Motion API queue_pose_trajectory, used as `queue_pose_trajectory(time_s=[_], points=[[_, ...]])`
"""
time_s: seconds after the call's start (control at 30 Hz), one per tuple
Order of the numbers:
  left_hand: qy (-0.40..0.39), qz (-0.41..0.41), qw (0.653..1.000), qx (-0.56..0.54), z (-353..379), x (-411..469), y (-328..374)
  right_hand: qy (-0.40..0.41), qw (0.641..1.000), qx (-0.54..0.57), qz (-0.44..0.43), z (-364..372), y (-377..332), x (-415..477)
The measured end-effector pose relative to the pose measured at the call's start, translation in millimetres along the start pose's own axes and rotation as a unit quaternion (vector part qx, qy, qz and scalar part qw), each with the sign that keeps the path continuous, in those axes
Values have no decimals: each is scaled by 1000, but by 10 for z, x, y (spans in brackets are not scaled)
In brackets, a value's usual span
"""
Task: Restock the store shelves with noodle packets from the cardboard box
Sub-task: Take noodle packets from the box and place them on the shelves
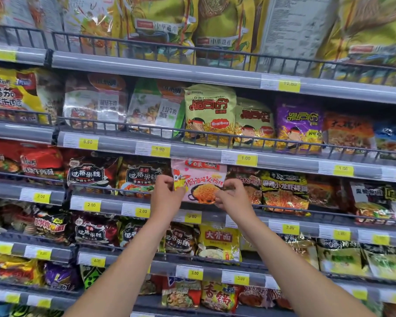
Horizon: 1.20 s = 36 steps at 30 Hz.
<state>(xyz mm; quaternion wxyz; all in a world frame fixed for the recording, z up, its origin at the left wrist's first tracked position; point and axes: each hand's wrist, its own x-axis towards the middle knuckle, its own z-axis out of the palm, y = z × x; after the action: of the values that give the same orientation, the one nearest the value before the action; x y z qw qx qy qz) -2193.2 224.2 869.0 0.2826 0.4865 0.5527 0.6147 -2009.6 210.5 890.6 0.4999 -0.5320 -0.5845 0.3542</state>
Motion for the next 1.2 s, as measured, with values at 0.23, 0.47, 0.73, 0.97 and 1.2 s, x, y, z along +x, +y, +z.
queue_pose_trajectory(time_s=[0.23, 0.47, 0.73, 0.97, 1.2], points=[[44, 71, 992, 96, 94, 139, -10, -9, 1000, -4, 11, 101, -69, 178], [15, 113, 931, 347, 102, 86, -115, -19, 990, -133, -37, 184, 47, 271], [-24, 138, 882, 449, 150, -41, -135, 20, 889, -440, -122, 170, 321, 254], [-31, 142, 878, 456, 193, -212, -359, 18, 879, -452, -152, 85, 484, 182], [-16, 265, 874, 406, 389, -598, -685, 78, 886, -336, -310, -154, 837, -175]])
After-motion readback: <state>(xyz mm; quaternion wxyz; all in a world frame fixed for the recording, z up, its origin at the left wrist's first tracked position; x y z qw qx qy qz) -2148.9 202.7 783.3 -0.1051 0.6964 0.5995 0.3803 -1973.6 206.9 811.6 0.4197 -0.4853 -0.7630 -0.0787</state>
